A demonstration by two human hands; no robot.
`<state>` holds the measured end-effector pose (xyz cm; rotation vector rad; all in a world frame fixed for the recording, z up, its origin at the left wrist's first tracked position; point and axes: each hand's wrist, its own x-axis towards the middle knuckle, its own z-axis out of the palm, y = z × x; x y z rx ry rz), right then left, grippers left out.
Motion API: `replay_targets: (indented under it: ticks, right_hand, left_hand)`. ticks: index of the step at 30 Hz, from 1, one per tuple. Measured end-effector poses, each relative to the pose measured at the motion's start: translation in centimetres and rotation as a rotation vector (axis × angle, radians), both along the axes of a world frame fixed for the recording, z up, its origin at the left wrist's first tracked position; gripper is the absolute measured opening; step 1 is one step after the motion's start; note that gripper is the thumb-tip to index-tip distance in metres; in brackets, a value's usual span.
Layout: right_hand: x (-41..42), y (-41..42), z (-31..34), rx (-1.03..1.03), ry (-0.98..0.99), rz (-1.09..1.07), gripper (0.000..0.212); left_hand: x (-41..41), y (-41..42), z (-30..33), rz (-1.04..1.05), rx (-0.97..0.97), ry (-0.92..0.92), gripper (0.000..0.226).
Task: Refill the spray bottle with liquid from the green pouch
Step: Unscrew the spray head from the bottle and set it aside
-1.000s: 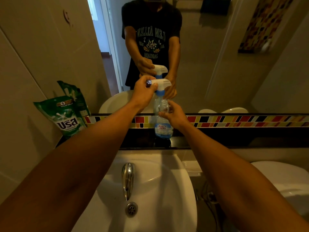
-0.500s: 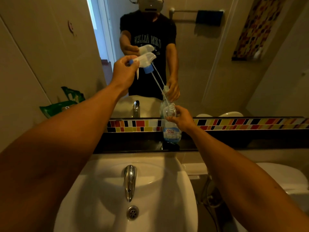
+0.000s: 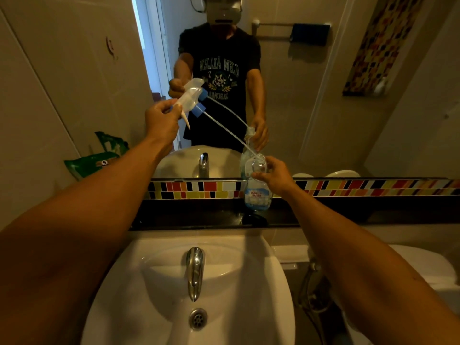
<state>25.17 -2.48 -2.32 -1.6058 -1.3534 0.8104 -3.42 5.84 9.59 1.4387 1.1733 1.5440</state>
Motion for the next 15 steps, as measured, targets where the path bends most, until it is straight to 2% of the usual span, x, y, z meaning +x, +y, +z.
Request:
replay_targets:
  ticks: [7, 11, 15]
  right_hand:
    - [-0.6, -0.3, 0.5, 0.016, 0.066, -0.017, 0.046]
    - [-0.8, -0.3, 0.3, 0.041, 0.098, -0.013, 0.037]
    - [-1.2, -0.3, -0.2, 0.061, 0.125, -0.008, 0.037]
  left_hand:
    - [-1.4, -0.7, -2.5, 0.058, -0.146, -0.077, 0.016]
    - [-2.0, -0.9, -4.5, 0.140, -0.381, -0.186, 0.018]
    - [-2.6, -1.5, -8.0, 0.140, -0.607, -0.346, 0.009]
